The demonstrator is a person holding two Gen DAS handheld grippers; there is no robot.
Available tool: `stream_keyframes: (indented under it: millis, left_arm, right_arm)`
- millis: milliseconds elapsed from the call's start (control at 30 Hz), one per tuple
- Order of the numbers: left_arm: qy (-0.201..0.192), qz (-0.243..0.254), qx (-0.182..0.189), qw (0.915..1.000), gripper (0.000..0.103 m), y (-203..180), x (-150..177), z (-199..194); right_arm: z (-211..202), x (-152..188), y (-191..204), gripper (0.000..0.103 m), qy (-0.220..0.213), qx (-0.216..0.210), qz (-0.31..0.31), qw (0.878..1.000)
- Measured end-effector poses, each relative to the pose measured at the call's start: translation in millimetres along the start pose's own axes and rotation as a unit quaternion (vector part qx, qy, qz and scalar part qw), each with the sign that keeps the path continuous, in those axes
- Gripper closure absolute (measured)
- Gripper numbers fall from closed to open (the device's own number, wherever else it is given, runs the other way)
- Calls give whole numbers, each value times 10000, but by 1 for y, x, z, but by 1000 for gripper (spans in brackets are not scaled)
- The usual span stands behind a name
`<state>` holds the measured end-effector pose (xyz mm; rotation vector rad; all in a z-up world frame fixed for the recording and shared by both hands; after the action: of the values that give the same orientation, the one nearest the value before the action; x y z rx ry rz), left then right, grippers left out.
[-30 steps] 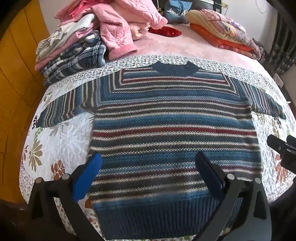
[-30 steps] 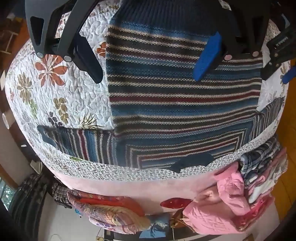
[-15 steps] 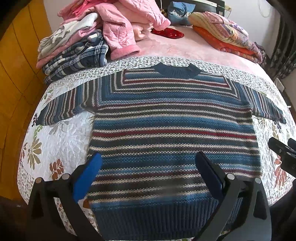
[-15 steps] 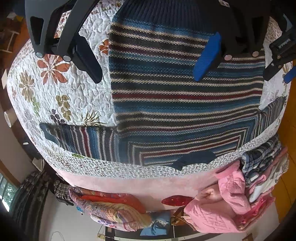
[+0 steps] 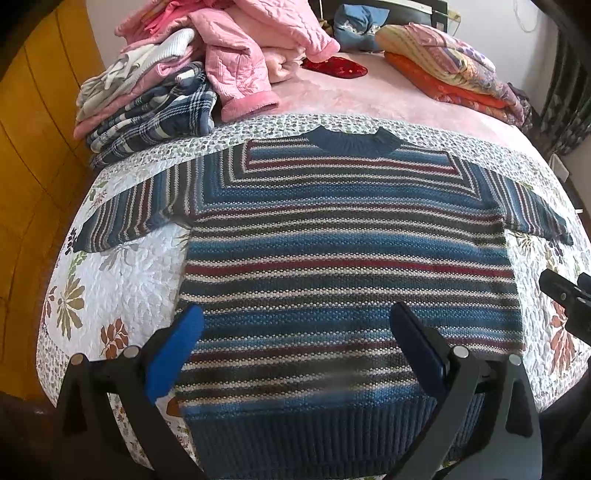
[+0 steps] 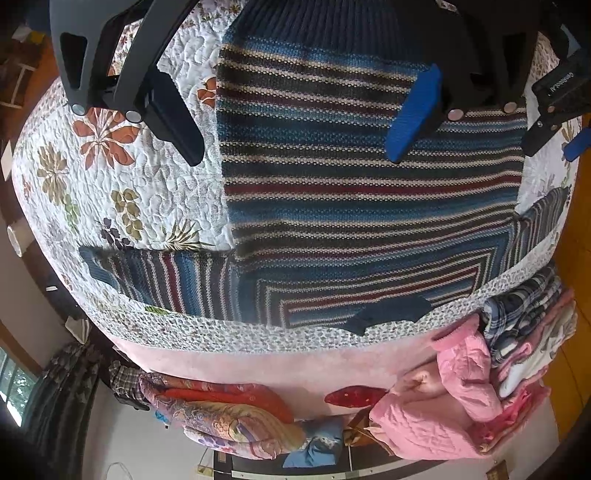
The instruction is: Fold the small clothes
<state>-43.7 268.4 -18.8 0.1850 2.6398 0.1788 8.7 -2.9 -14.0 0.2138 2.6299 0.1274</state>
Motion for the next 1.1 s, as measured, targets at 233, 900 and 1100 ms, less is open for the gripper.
stream_keyframes:
  millis: [233, 900, 1100]
  left_arm:
    - [13, -8, 31, 10000, 3, 0, 0, 1]
    - [43, -18, 8, 10000, 3, -1, -2, 2]
    - [37, -17, 3, 10000, 3, -4, -1, 1]
  right_arm:
    - [0, -1, -2, 4, -6, -13, 32, 10000]
    - [0, -2, -4, 4, 5, -29, 56, 10000]
    - [0, -2, -5, 4, -12, -35, 74, 10000]
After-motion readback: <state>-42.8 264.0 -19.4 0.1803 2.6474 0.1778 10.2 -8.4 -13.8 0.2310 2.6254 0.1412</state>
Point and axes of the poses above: each gripper's, at about its wrist camera, not at the fingertips, and z roughly the way its jaws point, y to its left, x to its underside, the point moved 1 cm from there along z, roughly the way its jaws point, and after that the axes turned 14 degrees about z, right-handed, at the moved point
